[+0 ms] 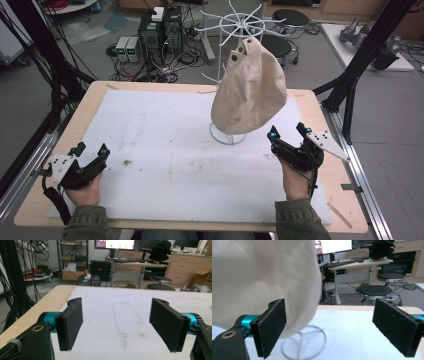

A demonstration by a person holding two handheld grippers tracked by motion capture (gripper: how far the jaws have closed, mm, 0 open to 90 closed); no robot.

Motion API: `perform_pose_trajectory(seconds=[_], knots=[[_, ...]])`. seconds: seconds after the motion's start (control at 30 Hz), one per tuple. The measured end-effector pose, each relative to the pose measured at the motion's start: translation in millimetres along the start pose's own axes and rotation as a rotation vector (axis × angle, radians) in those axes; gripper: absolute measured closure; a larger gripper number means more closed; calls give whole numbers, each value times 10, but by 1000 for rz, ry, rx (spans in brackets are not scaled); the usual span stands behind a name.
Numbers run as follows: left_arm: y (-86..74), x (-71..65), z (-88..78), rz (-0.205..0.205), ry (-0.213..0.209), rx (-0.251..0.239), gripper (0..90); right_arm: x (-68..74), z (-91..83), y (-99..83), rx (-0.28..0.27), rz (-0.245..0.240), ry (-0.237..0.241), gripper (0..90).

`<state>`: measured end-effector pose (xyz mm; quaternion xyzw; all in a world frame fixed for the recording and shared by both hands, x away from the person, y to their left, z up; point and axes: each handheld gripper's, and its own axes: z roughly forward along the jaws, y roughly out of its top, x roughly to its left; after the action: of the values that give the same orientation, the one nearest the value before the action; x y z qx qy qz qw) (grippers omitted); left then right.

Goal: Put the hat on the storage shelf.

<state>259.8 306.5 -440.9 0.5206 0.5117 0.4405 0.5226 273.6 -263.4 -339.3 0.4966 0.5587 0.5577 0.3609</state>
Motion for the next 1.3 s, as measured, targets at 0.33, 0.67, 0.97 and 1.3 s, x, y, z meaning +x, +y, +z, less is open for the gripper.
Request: perform_pose_trajectory(seconds=[0.33,0.67,0.97,1.3], knots=[[2,-7,-6,4,-2,0,270,-112,-63,-281,32,-12,-38,111],[3,-5,-15,1,3,-2,270,-324,-131,-554,-23,8,-126,112],[4,-7,-18,1,1,-5,270,-375,-176,-652,-23,-30,-168,112],[0,-3,-17,3,-2,-2,270,-300,-246,-695,5,-40,-211,112]])
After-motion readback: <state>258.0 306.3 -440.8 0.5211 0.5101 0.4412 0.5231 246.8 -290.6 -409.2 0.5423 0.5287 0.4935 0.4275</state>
